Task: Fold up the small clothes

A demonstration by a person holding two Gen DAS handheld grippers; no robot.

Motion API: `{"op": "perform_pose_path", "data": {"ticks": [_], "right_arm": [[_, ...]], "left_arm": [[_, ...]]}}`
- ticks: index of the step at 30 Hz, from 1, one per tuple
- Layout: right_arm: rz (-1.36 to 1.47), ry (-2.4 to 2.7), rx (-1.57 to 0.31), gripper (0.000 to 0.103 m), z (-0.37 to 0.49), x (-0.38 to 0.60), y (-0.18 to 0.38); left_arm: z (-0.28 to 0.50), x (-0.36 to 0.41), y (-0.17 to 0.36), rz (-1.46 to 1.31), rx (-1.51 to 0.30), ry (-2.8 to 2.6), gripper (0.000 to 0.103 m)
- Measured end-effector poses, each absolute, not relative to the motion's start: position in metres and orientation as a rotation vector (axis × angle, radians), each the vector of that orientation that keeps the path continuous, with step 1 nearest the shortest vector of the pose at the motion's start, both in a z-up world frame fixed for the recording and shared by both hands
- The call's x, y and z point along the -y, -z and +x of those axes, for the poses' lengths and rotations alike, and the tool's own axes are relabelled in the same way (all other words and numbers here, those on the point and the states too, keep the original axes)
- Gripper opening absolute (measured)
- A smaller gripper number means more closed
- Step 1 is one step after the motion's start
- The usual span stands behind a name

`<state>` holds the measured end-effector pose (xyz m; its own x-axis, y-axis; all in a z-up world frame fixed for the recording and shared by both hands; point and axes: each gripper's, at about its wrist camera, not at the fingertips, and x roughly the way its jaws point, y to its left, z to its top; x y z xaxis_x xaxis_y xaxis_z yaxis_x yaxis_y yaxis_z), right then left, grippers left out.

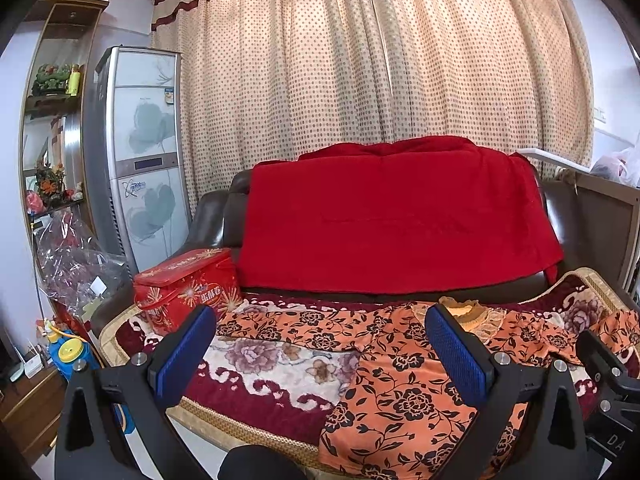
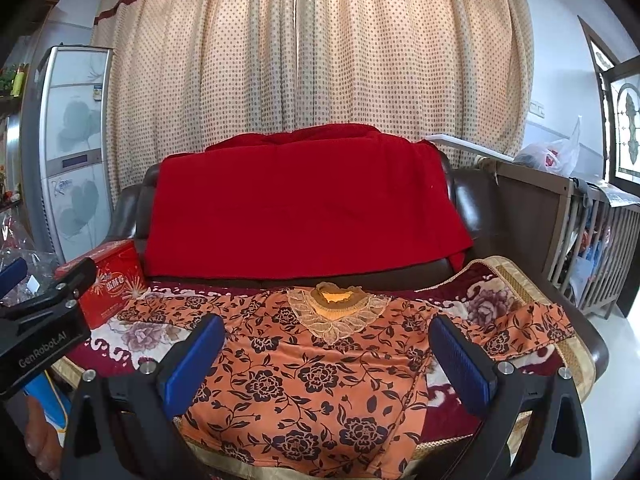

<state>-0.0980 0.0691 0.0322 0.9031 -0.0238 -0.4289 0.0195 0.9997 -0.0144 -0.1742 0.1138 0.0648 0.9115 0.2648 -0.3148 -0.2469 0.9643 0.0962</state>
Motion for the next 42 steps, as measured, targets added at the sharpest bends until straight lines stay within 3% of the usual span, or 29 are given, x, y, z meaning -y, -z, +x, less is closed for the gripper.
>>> {"op": "perform_pose_path", "data": {"ticks": [14, 27, 36, 42], "right_arm": [[-0.008, 0.035, -0.501, 0.103, -0.074, -0.060, -0.014], [0.029, 0.089, -0.591, 0.103, -0.009, -0.016, 0.032], [0.419, 0.226, -0.670, 0.103, 0.045, 0.185, 0.120], [0.932, 0.323, -0.645, 0.103, 0.028, 0.358, 0.193]], "left_arm": [[-0.148, -0.113, -0.049, 0.066, -0.380, -0.281, 0.103], [-0.066, -0.100, -0.012, 0.057, -0.480, -0.243, 0.103], [0.055, -0.076, 0.065, 0.059, -0.653, -0.181, 0.103], [0.123, -0.051, 0.112, 0.058, -0.730, -0.180, 0.103]]}}
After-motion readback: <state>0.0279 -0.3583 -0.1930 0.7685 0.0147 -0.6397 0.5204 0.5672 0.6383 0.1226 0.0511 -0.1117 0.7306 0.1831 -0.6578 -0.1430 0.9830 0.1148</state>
